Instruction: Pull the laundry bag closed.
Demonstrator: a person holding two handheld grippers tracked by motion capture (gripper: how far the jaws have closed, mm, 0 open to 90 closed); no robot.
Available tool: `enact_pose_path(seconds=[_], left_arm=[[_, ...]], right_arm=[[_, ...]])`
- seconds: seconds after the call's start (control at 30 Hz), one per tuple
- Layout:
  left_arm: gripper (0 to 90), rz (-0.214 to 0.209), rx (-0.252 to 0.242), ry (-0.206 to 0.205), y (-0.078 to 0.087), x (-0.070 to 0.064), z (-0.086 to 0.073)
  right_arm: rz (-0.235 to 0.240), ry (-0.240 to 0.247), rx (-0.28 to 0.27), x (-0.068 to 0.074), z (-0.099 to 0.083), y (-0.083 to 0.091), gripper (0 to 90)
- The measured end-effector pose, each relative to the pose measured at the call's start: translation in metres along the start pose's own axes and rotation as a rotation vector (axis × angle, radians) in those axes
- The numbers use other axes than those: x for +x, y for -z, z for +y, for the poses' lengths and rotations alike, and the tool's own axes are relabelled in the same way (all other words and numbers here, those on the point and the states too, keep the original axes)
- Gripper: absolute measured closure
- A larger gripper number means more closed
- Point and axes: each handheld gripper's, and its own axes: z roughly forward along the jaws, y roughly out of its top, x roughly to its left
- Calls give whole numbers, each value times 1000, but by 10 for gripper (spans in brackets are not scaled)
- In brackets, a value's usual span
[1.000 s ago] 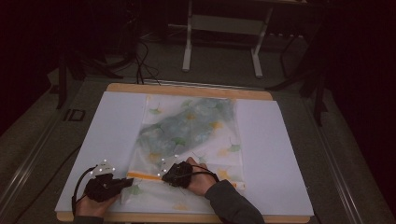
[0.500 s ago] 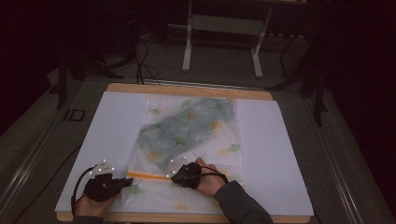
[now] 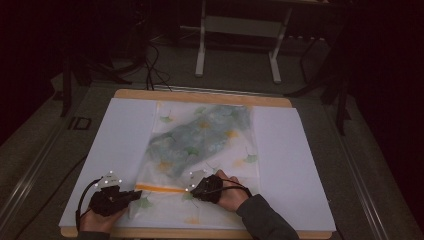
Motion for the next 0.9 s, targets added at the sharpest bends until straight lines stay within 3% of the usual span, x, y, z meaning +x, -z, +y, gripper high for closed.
enact_pose_path(seconds=[0.9], left_arm=[[886,1,-3,3,1,1,0]], right_arm=[[-38,-19,28,-3,-29,17,900]])
